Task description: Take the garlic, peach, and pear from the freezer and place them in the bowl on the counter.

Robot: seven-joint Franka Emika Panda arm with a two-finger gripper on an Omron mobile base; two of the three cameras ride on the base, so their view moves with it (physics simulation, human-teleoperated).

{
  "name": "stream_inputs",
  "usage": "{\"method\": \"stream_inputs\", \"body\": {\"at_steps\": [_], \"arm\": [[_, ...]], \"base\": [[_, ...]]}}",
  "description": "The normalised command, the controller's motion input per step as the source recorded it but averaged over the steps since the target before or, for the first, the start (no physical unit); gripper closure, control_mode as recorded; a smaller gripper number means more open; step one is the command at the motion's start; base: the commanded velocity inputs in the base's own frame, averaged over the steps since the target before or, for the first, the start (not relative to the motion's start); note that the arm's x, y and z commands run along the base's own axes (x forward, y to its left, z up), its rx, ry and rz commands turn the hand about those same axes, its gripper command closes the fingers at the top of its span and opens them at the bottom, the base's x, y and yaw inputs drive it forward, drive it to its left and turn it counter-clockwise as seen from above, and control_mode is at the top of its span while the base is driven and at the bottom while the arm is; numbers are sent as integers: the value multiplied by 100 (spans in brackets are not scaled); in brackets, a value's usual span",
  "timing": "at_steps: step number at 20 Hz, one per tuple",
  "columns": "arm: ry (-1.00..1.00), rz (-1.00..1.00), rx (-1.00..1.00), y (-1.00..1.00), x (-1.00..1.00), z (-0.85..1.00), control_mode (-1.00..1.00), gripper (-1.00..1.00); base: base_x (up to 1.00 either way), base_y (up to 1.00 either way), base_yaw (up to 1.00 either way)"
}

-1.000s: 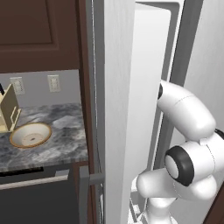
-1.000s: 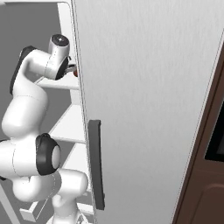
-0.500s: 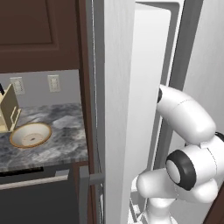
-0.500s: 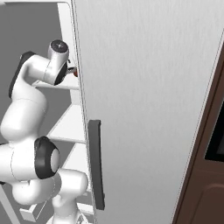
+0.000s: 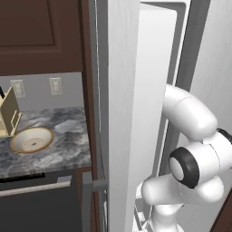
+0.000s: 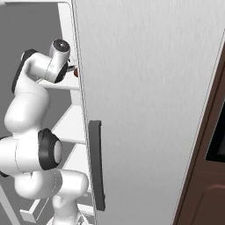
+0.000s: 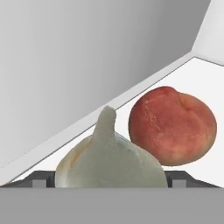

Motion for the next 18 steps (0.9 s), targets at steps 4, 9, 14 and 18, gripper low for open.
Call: {"method": "stream_inputs", "body": {"at_steps": [4,9,14,18], "arm": [[-3,-1,0,-5,-11,-4,-100,100],[-6,-13,0,-18,-47,0,-100,100],[0,-22,0,-30,-43,8,-100,100],[1,-21,0,-28,-56,24,-100,100]], "base": [[0,0,0],[0,0,0],[0,0,0],[0,0,0]]}}
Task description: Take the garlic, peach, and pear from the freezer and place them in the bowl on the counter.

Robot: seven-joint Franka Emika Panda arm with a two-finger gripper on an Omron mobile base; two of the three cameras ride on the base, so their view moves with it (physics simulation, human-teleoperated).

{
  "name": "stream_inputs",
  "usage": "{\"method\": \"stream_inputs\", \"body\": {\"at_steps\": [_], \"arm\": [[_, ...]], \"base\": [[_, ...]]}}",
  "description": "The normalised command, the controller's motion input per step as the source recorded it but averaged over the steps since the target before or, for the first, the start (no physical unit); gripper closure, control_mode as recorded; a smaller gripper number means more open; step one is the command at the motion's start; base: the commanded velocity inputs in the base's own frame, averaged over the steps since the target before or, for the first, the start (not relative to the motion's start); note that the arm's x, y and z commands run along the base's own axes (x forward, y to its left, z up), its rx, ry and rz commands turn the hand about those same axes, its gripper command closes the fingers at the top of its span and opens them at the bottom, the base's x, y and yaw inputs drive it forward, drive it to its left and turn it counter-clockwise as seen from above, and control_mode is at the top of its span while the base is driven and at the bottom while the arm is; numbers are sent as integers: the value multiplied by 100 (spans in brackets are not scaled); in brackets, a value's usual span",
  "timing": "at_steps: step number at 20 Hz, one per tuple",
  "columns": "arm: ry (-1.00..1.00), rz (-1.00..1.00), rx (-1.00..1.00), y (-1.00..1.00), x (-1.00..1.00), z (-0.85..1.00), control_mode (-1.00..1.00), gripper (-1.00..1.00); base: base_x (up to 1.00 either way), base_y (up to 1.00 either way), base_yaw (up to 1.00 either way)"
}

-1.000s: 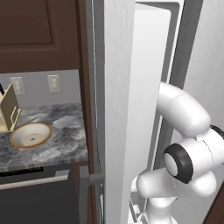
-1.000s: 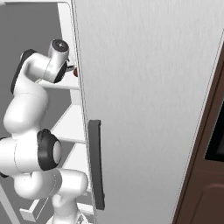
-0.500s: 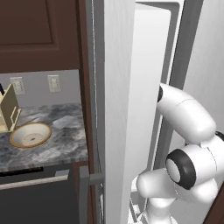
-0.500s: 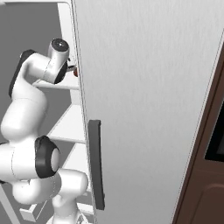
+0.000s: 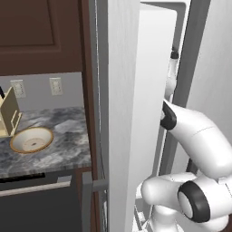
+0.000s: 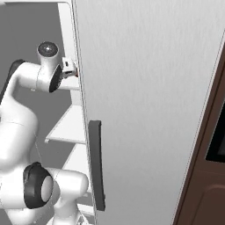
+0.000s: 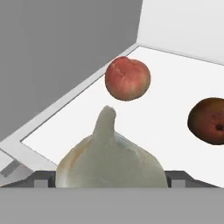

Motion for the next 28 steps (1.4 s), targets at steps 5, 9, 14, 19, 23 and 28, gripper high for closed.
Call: {"method": "stream_inputs", "body": {"at_steps": [5,9,14,19,23,28], "arm": [[0,-23,0,-21,-64,25,-100,100],[0,-16,0,-32,-86,22,-100,100],[1,-14,0,-29,-99,22,-100,100],[1,-10,0,-15,-90,9,-100,100],[5,-4,2,-15,-73,1,-100,100],[3,0,4,-18,-41,-1,-100,100]], "base": [[0,0,0],[0,0,0],[0,0,0],[0,0,0],[0,0,0],[0,0,0]]}}
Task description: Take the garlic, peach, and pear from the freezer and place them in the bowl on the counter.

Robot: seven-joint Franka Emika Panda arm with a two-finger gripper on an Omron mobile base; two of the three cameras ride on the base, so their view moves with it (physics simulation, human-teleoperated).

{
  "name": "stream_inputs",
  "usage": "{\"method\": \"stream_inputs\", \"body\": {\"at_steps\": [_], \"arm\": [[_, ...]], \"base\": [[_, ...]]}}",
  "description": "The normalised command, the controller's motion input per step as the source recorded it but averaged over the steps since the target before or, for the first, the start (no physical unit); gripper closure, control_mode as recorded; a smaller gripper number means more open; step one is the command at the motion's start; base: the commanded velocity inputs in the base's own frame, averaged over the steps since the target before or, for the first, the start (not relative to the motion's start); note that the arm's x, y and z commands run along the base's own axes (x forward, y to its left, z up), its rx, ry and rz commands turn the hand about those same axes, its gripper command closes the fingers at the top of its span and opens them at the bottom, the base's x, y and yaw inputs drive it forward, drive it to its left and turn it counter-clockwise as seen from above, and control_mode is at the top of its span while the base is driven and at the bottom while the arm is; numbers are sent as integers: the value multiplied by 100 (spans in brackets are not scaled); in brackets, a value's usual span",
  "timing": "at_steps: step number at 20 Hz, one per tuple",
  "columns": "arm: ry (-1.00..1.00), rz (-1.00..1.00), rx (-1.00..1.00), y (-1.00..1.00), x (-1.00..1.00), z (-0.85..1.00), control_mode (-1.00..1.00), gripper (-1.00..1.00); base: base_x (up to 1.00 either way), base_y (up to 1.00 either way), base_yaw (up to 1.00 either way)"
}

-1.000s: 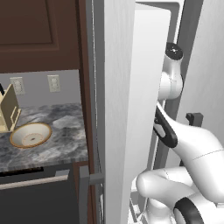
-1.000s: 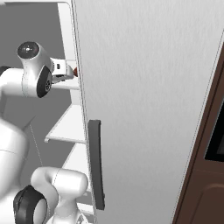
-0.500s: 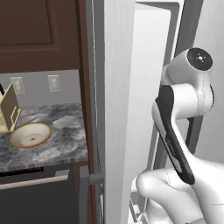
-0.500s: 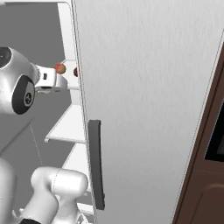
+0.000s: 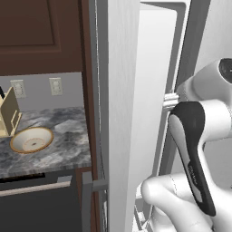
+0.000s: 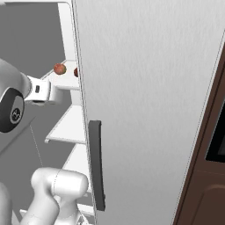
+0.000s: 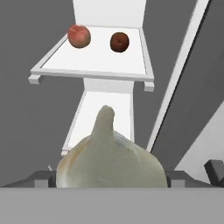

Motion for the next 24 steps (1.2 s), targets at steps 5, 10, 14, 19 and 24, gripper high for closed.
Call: {"method": "stream_inputs", "body": {"at_steps": [5,10,14,19,24], "arm": [[1,0,3,-16,-21,-12,-100,100],[0,0,0,-5,-20,-15,-100,100],[0,0,0,-6,-19,-12,-100,100],[0,0,0,-3,-25,-4,-100,100],[0,0,0,0,0,0,100,100]], "base": [[0,0,0],[0,0,0],[0,0,0],[0,0,0],[-76,-13,-1]]}}
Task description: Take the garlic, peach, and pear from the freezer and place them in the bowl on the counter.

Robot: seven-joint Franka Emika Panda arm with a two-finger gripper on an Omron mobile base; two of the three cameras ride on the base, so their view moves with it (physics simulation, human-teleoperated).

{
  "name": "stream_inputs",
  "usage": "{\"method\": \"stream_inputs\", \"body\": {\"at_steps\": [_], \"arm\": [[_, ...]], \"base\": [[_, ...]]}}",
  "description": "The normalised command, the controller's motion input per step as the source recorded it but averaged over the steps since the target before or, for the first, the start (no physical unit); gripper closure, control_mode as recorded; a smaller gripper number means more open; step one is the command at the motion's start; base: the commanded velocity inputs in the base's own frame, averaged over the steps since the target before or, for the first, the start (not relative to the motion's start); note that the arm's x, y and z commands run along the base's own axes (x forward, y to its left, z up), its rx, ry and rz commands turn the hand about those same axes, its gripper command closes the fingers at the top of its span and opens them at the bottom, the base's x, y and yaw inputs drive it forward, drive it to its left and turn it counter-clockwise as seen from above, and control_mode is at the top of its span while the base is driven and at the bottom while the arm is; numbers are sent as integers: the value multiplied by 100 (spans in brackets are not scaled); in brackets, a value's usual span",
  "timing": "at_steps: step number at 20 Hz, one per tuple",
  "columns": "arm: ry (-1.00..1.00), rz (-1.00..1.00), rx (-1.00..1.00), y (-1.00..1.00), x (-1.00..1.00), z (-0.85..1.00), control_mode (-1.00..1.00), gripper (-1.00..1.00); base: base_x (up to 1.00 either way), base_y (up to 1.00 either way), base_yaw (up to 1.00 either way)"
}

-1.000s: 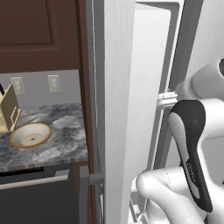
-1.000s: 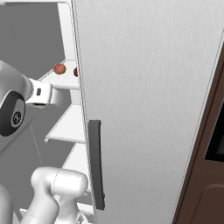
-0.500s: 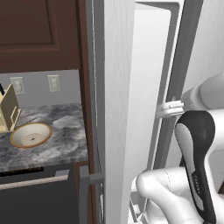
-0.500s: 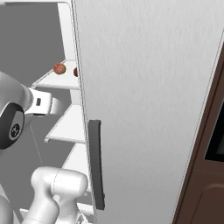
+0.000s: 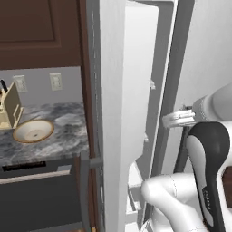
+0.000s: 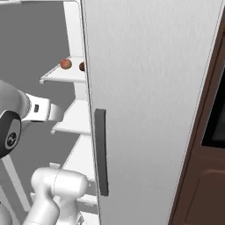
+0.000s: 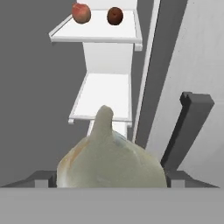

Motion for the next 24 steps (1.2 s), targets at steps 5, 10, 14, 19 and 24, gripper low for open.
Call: {"method": "stream_inputs", "body": {"at_steps": [5,10,14,19,24], "arm": [[0,0,0,0,0,0,100,100],[0,0,0,0,0,0,100,100],[0,0,0,0,0,0,100,100],[0,0,0,0,0,0,100,100],[0,0,0,0,0,0,100,100]], "base": [[-89,-33,-11],[-70,-25,-14],[-71,28,-9],[-41,91,-7],[-6,100,-3]]}}
